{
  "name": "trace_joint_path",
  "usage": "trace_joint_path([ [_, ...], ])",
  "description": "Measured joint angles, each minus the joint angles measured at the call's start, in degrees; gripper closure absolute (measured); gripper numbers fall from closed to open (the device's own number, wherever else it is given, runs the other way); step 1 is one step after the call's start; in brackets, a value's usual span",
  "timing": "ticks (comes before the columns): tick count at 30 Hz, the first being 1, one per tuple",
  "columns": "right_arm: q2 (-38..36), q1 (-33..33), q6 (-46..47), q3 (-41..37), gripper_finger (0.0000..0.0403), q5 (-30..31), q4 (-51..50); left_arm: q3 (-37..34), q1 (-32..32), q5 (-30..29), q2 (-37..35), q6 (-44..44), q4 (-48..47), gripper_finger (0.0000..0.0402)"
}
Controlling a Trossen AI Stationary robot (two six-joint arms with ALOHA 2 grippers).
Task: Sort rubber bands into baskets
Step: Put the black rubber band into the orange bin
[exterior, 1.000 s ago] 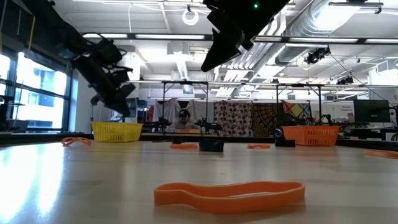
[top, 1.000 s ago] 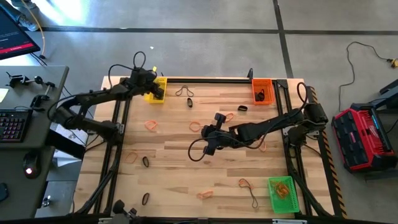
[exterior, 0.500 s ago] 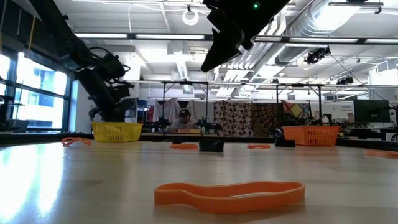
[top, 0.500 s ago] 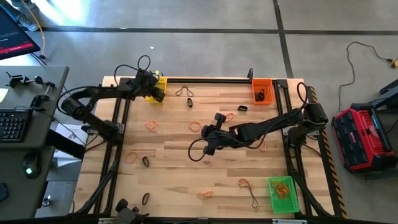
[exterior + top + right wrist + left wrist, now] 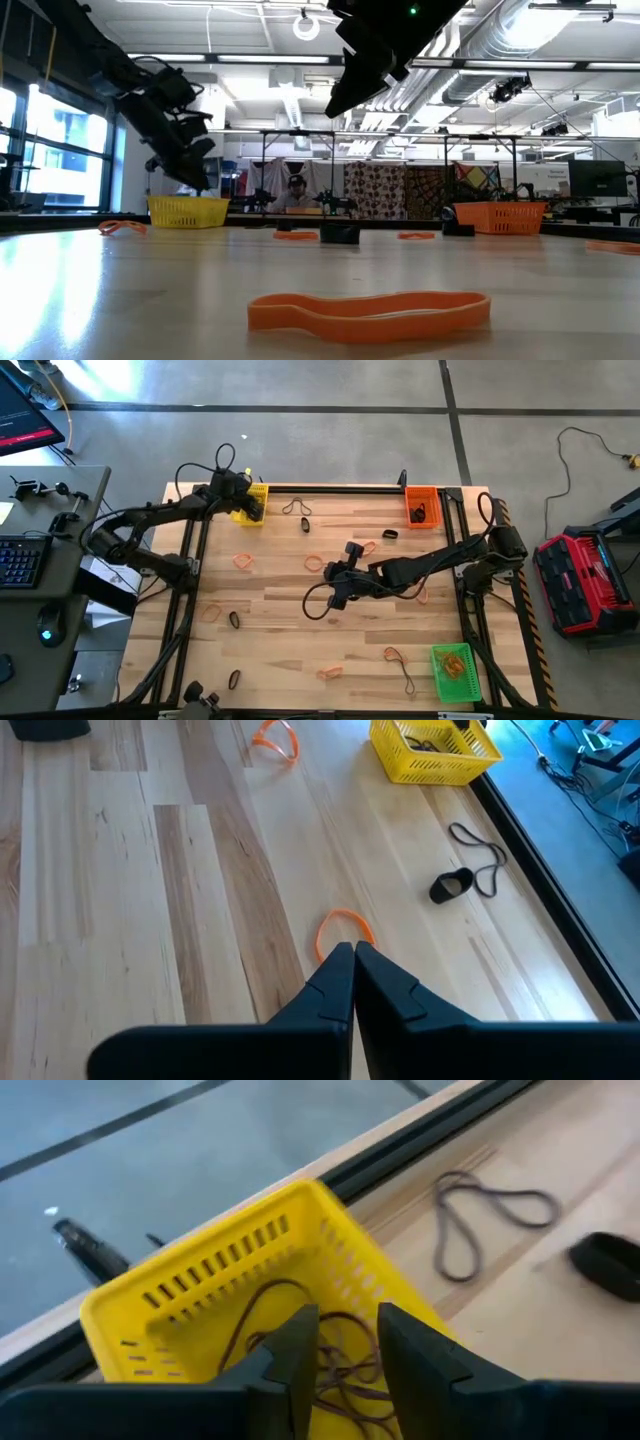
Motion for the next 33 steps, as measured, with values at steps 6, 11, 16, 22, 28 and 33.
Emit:
trace_joint_path([
  [6, 0.0, 0.0, 0.1, 0.0, 0.0403, 0.0, -0.4, 0.0, -3.4, 1.7, -6.6, 2.7, -3.1, 0.0314],
  [11, -0.1, -1.0, -1.5, -4.1, 0.0403, -1.8, 4.5, -0.8, -8.8, 1.5, -13.1, 2.8, -2.9, 0.0343],
  [16, 0.0, -5.1, -1.5, -13.6, 0.0403, -15.2, 21.7, -3.3, -14.6, 1.1, -20.0, 2.9, -1.9, 0.037],
  [22, 0.0, -6.3, -3.4, -19.7, 0.0403, -17.4, 34.3, -5.1, -23.5, 2.6, -27.2, 3.7, -4.3, 0.0391],
  [28, 0.0, -5.9, -3.8, -19.9, 0.0403, -17.3, 34.1, -5.1, -34.3, 2.6, -32.0, 2.8, -9.8, 0.0399],
  [33, 0.0, -5.0, -4.0, -19.9, 0.0403, -17.3, 34.0, -5.1, -43.7, 0.9, -33.6, 0.7, -12.4, 0.0399],
])
